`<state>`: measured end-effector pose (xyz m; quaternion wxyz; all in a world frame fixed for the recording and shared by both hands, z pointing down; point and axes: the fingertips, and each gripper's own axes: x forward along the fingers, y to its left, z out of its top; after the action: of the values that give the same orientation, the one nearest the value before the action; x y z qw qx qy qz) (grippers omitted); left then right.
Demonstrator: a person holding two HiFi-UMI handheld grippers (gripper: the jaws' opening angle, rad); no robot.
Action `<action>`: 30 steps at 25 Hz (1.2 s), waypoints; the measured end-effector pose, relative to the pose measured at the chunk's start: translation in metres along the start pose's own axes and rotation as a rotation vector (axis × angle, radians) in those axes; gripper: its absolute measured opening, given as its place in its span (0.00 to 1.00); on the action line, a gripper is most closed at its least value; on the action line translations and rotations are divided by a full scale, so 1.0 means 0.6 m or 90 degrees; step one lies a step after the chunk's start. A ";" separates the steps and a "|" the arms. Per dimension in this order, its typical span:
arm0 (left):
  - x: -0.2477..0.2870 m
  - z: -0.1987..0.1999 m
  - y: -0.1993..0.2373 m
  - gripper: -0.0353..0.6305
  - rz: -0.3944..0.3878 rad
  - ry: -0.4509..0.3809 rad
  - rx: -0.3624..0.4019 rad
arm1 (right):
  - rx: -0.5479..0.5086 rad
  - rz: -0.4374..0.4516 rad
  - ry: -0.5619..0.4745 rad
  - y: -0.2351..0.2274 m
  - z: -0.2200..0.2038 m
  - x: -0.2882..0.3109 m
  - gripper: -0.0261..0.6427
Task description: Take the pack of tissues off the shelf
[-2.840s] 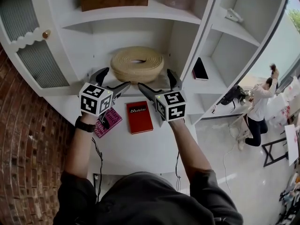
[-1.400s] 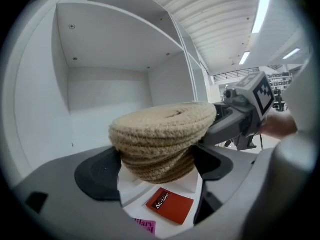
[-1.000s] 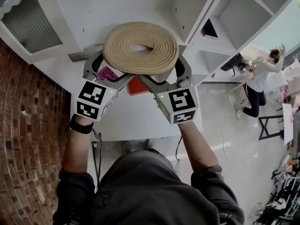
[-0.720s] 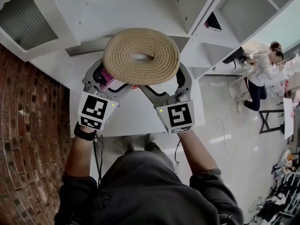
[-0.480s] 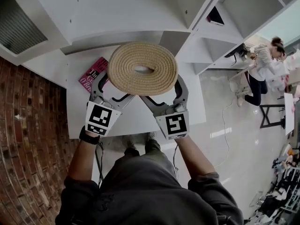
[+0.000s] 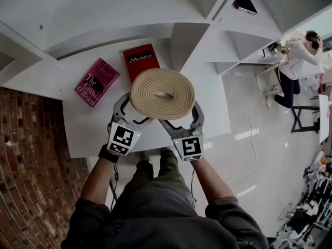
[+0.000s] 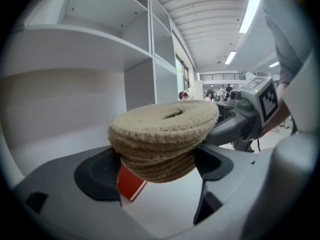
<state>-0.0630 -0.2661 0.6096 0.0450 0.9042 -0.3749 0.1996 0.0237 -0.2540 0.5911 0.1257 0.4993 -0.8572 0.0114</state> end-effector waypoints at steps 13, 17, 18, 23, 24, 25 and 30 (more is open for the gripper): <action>0.135 -0.200 -0.066 0.74 -0.072 0.116 -0.054 | 0.075 -0.012 0.111 -0.028 -0.246 0.016 0.84; 0.159 -0.230 -0.080 0.74 -0.084 0.137 -0.058 | 0.088 -0.017 0.129 -0.036 -0.286 0.015 0.84; 0.165 -0.235 -0.082 0.74 -0.086 0.140 -0.057 | 0.091 -0.018 0.131 -0.039 -0.294 0.016 0.84; 0.184 -0.262 -0.093 0.74 -0.094 0.158 -0.059 | 0.096 -0.019 0.144 -0.044 -0.327 0.017 0.84; 0.186 -0.267 -0.094 0.74 -0.095 0.162 -0.057 | 0.096 -0.020 0.146 -0.043 -0.333 0.017 0.84; 0.188 -0.271 -0.096 0.74 -0.094 0.164 -0.054 | 0.094 -0.022 0.147 -0.043 -0.338 0.016 0.84; 0.193 -0.295 -0.101 0.74 -0.086 0.170 -0.016 | 0.075 -0.031 0.145 -0.040 -0.355 0.012 0.84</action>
<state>-0.0045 -0.2582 0.8219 0.1187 0.8923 -0.3062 0.3098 0.0841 -0.2412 0.7962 0.1928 0.5222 -0.8228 0.1150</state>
